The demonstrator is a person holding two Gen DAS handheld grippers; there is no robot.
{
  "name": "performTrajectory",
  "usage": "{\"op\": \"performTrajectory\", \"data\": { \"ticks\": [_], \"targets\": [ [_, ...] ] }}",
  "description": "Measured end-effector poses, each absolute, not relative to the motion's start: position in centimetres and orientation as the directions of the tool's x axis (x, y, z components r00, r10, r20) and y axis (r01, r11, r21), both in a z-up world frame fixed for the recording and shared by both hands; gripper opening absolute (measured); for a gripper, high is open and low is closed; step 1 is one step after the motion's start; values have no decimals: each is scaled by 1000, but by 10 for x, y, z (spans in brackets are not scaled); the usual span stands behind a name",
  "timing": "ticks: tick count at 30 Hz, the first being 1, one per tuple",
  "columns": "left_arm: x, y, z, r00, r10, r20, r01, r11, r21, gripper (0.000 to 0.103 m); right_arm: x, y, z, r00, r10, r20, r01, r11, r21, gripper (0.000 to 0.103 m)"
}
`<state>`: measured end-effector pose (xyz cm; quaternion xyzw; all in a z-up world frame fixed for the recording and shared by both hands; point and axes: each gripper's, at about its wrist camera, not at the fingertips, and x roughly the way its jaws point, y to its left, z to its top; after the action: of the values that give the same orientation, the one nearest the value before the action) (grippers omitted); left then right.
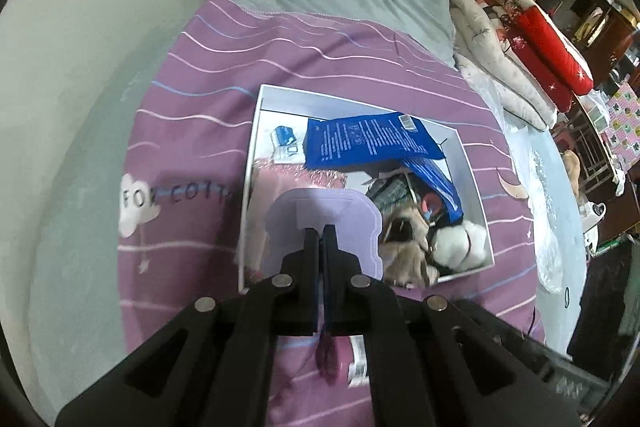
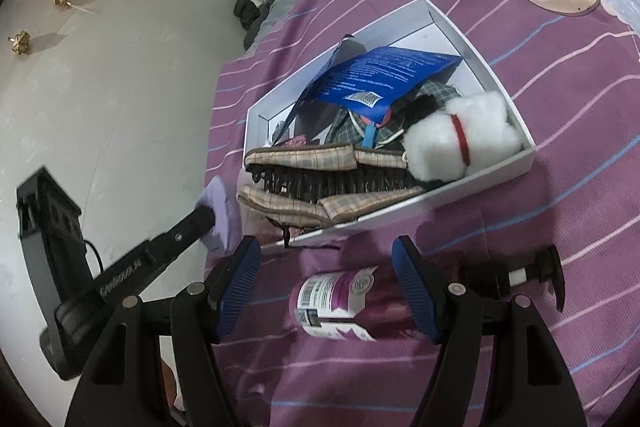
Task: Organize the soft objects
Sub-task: 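Lift the lavender pad over the white tray with the left gripper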
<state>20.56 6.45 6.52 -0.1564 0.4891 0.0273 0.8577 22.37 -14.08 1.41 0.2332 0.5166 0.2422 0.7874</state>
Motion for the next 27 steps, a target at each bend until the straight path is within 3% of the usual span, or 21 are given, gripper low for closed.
{"op": "performTrajectory", "data": {
  "ticks": [6, 17, 27],
  "targets": [
    [232, 64, 48, 484, -18, -875, -234, 961, -149, 3, 228, -145, 12, 371, 635, -677, -137, 759, 637, 69],
    [273, 87, 50, 496, -56, -866, -270, 939, -215, 3, 231, -150, 12, 379, 649, -660, -133, 744, 655, 69],
    [308, 95, 33, 486, -35, -873, -302, 931, -205, 3, 232, -147, 8, 370, 651, -663, -132, 743, 656, 69]
  ]
}}
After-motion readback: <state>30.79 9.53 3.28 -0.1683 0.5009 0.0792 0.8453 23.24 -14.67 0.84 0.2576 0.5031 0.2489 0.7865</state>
